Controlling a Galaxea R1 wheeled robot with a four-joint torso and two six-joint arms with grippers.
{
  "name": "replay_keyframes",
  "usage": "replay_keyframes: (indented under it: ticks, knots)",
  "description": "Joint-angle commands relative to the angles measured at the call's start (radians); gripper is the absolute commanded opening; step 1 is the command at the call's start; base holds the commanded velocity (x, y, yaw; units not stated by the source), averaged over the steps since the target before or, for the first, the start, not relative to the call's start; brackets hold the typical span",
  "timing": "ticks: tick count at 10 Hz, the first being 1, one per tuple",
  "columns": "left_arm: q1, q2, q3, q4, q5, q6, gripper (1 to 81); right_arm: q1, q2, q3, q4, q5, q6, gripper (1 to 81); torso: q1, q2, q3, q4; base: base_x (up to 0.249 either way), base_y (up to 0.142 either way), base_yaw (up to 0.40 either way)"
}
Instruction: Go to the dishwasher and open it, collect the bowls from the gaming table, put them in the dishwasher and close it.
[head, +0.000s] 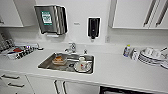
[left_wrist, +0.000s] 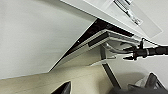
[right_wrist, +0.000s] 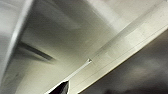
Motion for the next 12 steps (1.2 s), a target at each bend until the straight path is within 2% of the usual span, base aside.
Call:
replay_keyframes:
  ticks: [1, 7, 12]
  knots:
    - [-0.090, -0.039, 0.029, -0.005, 0.020, 0.009, 81.1, 0.006, 0.013, -0.001, -0.056, -0.233, -0.052, 81.1, 0.000, 0.000, 0.000, 0.000, -0.069, 0.000, 0.000]
    - [-0.074, -0.026, 0.020, 0.001, 0.020, 0.009, 81.1, -0.020, 0.068, -0.016, -0.059, -0.233, -0.051, 81.1, 0.000, 0.000, 0.000, 0.000, -0.071, 0.000, 0.000]
    - [-0.024, 0.044, 0.004, 0.007, 0.019, 0.010, 81.1, -0.022, 0.081, -0.024, -0.059, -0.233, -0.052, 81.1, 0.000, 0.000, 0.000, 0.000, -0.073, 0.000, 0.000]
